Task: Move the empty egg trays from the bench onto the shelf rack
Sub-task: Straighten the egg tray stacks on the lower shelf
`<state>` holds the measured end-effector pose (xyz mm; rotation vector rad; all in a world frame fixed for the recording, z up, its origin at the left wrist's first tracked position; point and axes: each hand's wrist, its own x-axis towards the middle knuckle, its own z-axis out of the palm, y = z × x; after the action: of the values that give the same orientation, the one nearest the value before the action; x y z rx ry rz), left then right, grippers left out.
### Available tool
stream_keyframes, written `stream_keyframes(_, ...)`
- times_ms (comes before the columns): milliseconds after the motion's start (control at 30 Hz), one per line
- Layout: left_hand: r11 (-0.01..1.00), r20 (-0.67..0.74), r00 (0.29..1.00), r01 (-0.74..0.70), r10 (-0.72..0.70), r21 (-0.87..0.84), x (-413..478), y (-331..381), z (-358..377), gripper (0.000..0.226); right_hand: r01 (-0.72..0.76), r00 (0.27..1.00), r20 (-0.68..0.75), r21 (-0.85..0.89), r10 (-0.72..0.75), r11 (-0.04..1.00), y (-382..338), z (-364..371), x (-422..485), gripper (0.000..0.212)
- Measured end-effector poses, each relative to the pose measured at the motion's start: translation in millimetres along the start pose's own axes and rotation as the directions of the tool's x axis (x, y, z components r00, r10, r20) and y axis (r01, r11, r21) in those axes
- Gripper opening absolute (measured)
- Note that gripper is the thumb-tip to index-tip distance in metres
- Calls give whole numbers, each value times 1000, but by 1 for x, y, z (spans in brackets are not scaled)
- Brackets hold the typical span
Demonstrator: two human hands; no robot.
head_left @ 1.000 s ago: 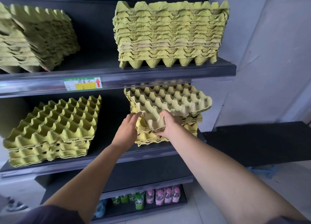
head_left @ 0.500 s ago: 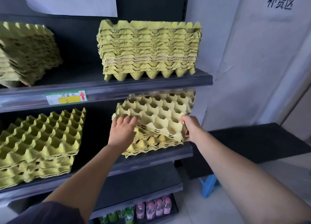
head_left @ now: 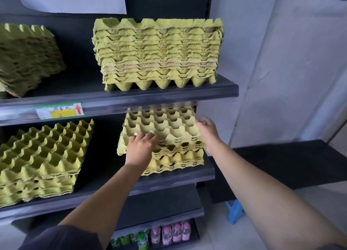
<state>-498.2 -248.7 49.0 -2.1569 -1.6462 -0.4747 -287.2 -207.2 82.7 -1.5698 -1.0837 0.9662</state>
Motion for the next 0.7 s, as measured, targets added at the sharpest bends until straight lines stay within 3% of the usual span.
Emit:
stream_keyframes(100,1000,59,998,22,-21,-14,7,16,9,38,154,986,130,-442,-107,884,16,6,5,64)
stream_keyframes(167,999,65,997,36,-35,-13,10,19,15,39,200,980,133,-584,-150,787,21,9,8,61)
stream_keyframes(267,997,99,992,78,-75,-26,15,20,20,38,253,966,120,-627,-229,737,18,10,15,54)
stream_keyframes(433,994,218,972,98,-84,-53,9,23,28,46,188,980,112,-770,-162,609,35,6,16,56)
stream_keyframes(567,995,353,930,85,-99,54,5,32,31,61,229,973,184,-671,-141,705,48,7,20,74)
stream_keyframes(700,991,336,938,44,-85,129,5,32,36,62,237,969,206,-622,-136,746,53,3,21,81)
